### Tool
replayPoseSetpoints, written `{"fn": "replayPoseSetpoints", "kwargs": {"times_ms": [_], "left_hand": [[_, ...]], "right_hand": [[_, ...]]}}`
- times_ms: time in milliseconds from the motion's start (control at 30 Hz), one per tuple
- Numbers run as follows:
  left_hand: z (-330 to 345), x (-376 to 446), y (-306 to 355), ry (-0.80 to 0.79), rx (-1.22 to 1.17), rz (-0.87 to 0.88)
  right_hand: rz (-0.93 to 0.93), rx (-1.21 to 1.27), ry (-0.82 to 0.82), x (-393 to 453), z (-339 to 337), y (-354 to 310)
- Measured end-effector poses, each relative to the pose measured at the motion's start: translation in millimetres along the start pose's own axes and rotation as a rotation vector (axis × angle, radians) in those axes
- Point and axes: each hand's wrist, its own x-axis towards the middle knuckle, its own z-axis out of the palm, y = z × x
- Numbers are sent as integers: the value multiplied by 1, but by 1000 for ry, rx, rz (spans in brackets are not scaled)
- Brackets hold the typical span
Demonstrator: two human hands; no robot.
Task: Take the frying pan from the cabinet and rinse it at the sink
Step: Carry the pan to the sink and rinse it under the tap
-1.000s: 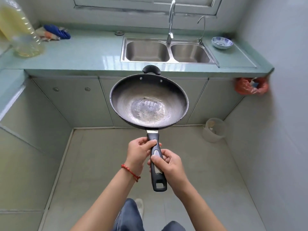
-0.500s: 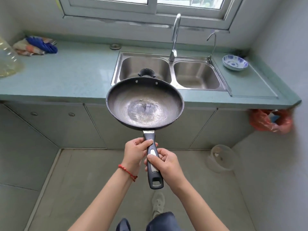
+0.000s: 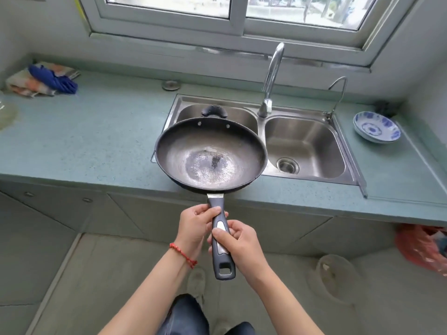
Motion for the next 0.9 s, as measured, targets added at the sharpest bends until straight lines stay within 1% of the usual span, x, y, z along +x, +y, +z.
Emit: {"fn": "replayPoseSetpoints", "kwargs": {"times_ms": [167,333,500,900], "left_hand": [[3,62,25,-33,10,-39],[6,106,39,-39,37,-81],[10,136,40,-32,37,-121],[24,194,39,13,43,-193]], "right_hand": [[4,25,48,62,4,-14],[44,63,57,104,4,-20],[90,114,81,131,2,-25],[203,58,133,190,-14,-34]]}}
